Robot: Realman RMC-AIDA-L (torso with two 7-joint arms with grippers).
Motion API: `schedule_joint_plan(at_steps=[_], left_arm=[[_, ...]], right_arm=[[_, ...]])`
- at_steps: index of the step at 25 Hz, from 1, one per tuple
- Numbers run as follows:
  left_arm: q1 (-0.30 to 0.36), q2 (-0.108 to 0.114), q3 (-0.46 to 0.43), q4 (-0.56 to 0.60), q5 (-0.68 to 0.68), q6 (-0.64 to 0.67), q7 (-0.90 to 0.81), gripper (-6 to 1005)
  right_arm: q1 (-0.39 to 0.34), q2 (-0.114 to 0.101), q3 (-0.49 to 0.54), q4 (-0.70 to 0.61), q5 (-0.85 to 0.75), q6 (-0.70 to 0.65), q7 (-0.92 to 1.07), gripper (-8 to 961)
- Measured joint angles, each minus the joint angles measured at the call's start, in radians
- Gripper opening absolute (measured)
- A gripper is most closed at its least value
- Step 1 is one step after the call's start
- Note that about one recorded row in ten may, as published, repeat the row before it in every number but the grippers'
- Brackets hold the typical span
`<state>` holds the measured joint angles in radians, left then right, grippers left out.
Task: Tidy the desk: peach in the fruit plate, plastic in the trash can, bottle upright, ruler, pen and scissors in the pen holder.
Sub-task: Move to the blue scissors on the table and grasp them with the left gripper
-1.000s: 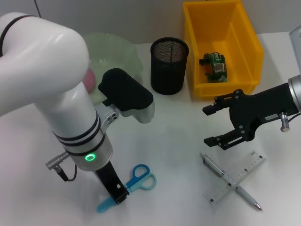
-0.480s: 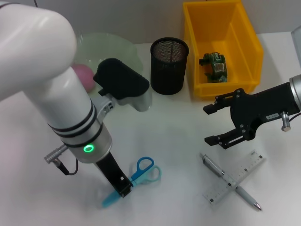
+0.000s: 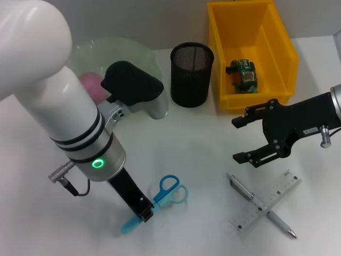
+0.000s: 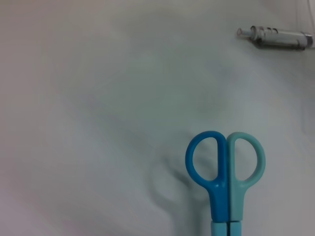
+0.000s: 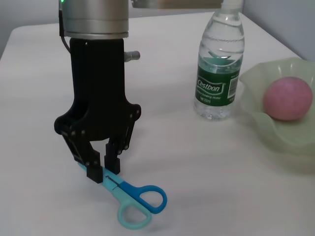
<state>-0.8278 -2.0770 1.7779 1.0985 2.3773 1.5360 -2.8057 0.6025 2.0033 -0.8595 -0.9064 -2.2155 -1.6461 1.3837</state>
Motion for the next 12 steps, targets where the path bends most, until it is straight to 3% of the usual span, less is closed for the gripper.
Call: schedule_joint_plan(at_steps=[12], left_arm=[[0.002,0.001,-0.003,-0.005,-0.006,0.002,0.003,204]], right_arm=[[-0.003,0.0,-0.001,0.0,0.001,0.0,0.0,817]])
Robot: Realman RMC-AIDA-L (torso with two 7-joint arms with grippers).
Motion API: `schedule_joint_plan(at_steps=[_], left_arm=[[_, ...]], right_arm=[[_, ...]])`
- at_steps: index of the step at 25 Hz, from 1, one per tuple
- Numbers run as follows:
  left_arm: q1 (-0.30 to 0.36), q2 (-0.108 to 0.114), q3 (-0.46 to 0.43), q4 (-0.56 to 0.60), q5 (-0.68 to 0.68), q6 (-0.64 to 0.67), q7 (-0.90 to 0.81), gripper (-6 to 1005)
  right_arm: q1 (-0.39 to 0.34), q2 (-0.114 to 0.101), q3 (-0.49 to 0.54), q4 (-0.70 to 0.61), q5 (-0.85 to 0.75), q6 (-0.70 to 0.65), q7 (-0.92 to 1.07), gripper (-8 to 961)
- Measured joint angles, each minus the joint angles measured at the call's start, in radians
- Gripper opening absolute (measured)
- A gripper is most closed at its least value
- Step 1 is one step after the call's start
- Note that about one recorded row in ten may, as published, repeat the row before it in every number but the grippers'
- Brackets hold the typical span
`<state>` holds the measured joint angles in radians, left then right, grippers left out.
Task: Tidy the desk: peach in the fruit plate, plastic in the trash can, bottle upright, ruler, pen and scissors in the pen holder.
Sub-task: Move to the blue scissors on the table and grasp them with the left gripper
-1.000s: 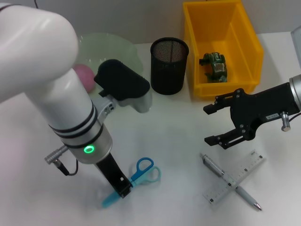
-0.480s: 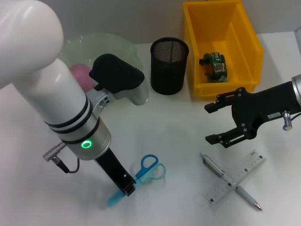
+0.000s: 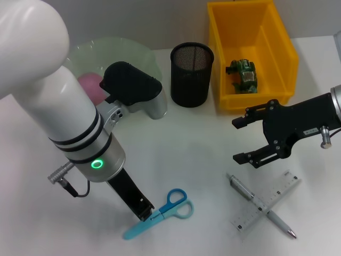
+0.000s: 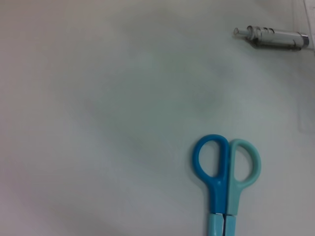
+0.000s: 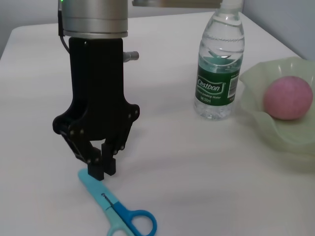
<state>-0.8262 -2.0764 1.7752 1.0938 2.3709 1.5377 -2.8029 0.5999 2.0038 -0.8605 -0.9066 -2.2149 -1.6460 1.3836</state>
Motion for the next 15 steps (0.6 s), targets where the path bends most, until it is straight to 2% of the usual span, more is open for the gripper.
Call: schedule_joint_plan(at_steps=[6,11,15], left_arm=[[0.001,-0.001,0.008,-0.009,0.001,-0.008,0.008,113],[0.001,-0.002,0.009,-0.006,-0.004,-0.008,0.029,116],[0.001,-0.003,0.023,-0.001,-0.005,-0.025,0.042,213]], right_arm=[[-0.002,0.001,0.0,0.0,0.0,-0.002,0.0,817],[-0.002,0.001,0.001,0.0,0.0,-0.003,0.0,816],[-0.002,0.001,0.001,0.0,0.0,-0.003,0.0,816]])
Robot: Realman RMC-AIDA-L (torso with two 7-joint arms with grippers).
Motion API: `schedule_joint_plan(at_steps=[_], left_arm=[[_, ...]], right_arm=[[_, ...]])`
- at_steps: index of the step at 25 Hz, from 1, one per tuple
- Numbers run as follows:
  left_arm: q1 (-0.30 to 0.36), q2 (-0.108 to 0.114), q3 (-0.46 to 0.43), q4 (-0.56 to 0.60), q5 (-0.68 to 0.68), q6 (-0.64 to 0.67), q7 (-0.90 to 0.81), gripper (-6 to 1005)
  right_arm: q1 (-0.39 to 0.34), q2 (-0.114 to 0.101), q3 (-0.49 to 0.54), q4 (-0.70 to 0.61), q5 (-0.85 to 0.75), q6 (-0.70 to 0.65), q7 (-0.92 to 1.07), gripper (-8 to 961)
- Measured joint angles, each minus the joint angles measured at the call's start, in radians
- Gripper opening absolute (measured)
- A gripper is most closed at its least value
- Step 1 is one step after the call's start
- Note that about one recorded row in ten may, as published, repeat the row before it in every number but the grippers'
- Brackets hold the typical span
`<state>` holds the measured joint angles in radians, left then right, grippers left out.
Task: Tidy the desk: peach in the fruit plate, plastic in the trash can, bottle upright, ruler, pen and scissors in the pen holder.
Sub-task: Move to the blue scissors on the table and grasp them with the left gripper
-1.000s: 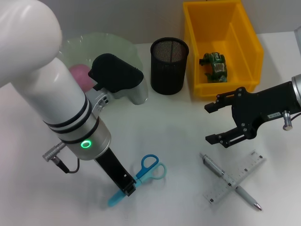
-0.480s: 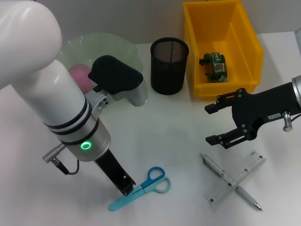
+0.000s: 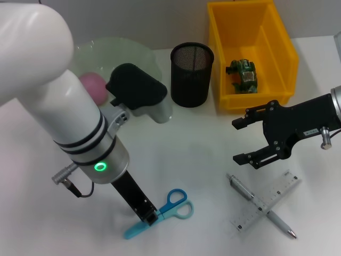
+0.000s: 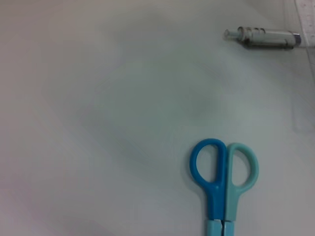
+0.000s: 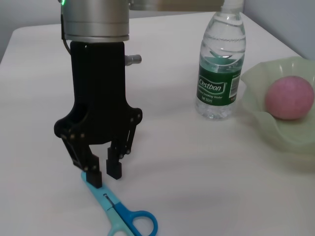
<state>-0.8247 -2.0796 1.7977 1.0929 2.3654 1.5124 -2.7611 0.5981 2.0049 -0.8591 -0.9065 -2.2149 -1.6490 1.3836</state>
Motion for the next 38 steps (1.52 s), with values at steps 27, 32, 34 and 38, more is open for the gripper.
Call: schedule_joint_plan(at_steps=[27,32,34,38], left_arm=[[-0.029,0.0,0.151,0.013,0.021,-0.039,0.014,415],[-0.034,0.0,0.16,0.013,0.021,-0.04,0.013,414],[-0.035,0.0,0.168,0.013,0.021,-0.042,0.012,414],[-0.036,0.0,0.178,0.013,0.021,-0.049,0.014,413]], right_arm=[[0.0,0.004,0.002,-0.007,0.0,0.009,0.005,816],[-0.002,0.005,0.004,-0.013,0.001,0.009,0.011,816],[-0.003,0.005,0.006,-0.014,0.001,0.009,0.012,816],[-0.003,0.005,0.009,-0.014,0.001,0.008,0.012,816]])
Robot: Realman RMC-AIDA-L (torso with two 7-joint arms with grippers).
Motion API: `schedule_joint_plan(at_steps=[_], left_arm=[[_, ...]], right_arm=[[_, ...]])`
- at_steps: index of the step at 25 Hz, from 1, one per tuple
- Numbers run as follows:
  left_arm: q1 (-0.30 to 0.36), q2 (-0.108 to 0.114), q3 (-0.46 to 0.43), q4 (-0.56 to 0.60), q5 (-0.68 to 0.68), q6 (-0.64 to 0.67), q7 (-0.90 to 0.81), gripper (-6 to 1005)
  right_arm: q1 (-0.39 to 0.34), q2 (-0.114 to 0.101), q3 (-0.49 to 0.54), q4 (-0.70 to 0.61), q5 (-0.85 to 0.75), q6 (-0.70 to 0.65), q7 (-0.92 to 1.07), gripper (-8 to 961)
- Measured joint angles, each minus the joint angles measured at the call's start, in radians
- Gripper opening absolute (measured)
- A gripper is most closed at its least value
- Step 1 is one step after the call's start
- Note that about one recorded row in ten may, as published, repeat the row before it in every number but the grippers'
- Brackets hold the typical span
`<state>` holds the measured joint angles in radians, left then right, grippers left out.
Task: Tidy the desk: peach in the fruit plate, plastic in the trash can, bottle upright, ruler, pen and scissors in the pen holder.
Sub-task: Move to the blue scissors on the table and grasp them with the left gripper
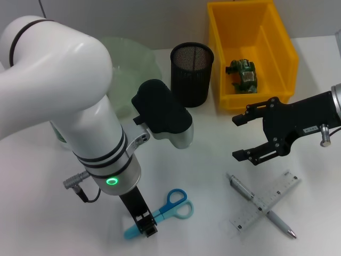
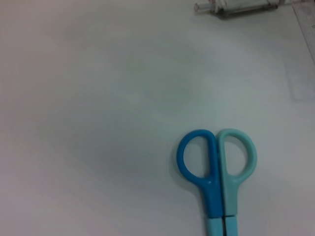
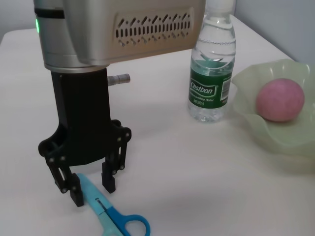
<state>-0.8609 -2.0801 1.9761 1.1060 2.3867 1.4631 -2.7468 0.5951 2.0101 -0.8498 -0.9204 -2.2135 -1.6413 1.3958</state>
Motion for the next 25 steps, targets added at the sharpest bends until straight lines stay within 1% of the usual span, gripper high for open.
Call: schedule_joint_plan(at_steps=[23,25], left_arm=[[0.0,0.0,0.021,-0.006,0.003,-0.012,0.01,410],[0.0,0.0,0.021,-0.006,0.003,-0.012,0.01,398]], right_arm=[[0.003,0.002,0.002,0.0,0.0,0.0,0.002,816],[0.004,0.002,0.002,0.0,0.0,0.001,0.002,816]])
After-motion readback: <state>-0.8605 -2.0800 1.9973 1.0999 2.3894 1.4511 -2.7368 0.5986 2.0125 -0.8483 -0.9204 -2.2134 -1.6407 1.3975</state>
